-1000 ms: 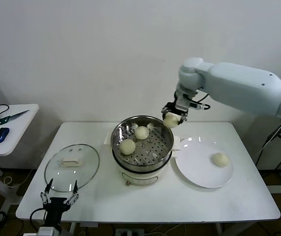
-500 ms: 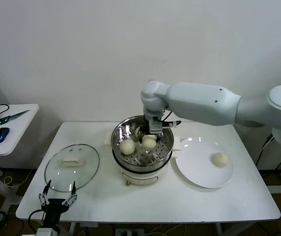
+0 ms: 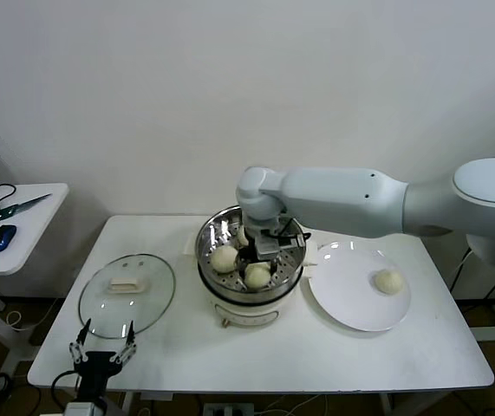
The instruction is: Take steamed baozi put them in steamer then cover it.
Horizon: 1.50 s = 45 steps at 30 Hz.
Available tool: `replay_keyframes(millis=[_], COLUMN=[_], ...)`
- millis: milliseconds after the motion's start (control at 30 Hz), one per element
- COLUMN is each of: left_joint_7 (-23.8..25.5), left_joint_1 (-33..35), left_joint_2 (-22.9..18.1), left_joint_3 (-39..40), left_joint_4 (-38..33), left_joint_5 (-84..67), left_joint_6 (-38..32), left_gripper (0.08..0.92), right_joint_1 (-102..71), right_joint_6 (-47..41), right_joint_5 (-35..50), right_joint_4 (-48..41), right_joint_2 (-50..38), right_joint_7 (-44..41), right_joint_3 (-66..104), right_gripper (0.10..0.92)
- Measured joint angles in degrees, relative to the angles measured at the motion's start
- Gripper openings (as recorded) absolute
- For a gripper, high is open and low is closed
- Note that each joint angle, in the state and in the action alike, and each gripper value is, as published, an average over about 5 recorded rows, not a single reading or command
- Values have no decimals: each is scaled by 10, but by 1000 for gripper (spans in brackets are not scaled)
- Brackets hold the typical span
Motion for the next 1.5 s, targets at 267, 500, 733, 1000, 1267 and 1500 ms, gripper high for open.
replay_keyframes(millis=[267, 500, 733, 1000, 1267, 1500], left_joint_7=[-1, -2, -2, -3, -3, -3], left_joint_1=[-1, 0, -1, -1, -1, -2], left_joint_2=[0, 0, 2, 5, 8, 9], left_joint_3=[0, 0, 0, 0, 1, 1], left_joint_4=[3, 4, 5, 4, 2, 4], left_joint_5=[2, 4, 4, 4, 5, 5], left_joint_6=[1, 0, 0, 0, -1, -3], left_gripper=[823, 823, 823, 823, 823, 823], right_joint_1=[-2, -2, 9, 40, 66, 59], right_joint_6=[-9, -7, -5, -62, -246, -354], right_joint_5=[2, -1, 6, 52, 193, 265], right_joint_4=[9, 8, -3, -25, -42, -59], right_joint_2=[-1, -8, -23, -64, -139, -222], right_joint_7=[3, 1, -1, 13, 29, 27], right_joint_3=[-4, 4, 18, 17, -3, -4], right_gripper=[799, 822, 823, 823, 823, 823])
